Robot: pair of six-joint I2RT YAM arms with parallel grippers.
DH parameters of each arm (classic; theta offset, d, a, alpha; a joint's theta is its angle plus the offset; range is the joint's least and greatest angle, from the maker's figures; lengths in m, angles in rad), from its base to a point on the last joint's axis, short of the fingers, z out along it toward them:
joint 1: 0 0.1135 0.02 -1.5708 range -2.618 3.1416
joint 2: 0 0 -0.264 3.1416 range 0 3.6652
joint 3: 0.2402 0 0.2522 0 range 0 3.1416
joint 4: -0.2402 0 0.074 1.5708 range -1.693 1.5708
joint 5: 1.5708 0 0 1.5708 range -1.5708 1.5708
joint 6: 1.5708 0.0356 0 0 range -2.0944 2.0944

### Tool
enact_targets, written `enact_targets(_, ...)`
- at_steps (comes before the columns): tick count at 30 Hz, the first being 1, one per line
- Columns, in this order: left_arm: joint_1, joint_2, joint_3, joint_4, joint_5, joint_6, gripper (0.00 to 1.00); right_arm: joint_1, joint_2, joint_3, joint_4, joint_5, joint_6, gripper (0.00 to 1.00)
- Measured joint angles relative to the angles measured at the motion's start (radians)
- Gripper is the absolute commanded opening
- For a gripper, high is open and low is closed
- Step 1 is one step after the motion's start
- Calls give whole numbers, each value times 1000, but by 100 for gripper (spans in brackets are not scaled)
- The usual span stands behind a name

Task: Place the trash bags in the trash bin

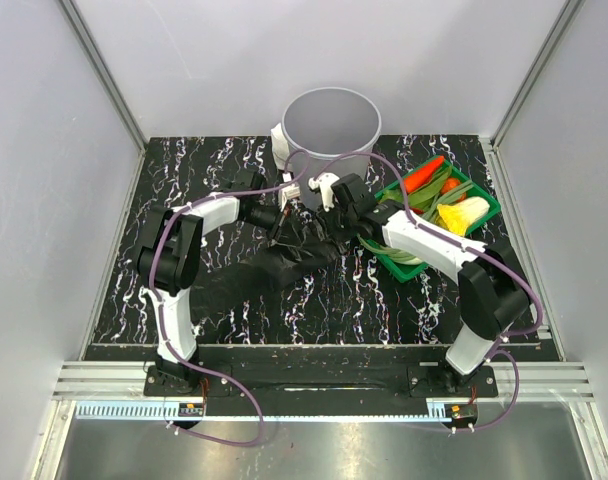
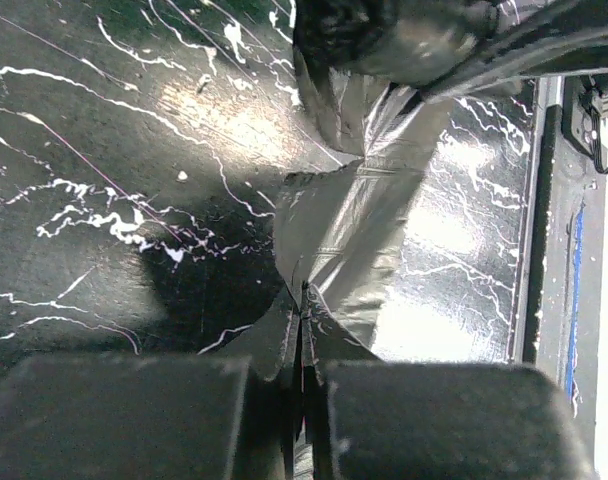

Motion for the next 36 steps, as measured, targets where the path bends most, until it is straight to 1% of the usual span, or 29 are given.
enact_targets(7, 2, -6, 0, -77, 33, 76, 0, 0, 7, -47, 16, 76, -2, 0)
enact_targets(10, 3, -30, 0, -125, 63, 138, 0, 1, 21, -47, 35, 97, 2, 0)
enact_targets(15, 3, -66, 3, -220, 88, 246, 0, 9, 56, -48, 65, 100, 9, 0)
enact_targets(22, 4, -126, -9, -294, 90, 355, 0, 21, 116, -39, 118, 93, 16, 0)
enact_targets(27, 7, -170, -27, -374, 126, 426, 0, 16, 172, -38, 112, 138, 13, 0)
enact_targets(30, 12, -179, -28, -439, 146, 473, 0, 5, 204, -38, 81, 171, 8, 0)
enact_targets(36, 24, -185, -26, -525, 155, 520, 0, -4, 217, -38, 59, 192, -2, 0)
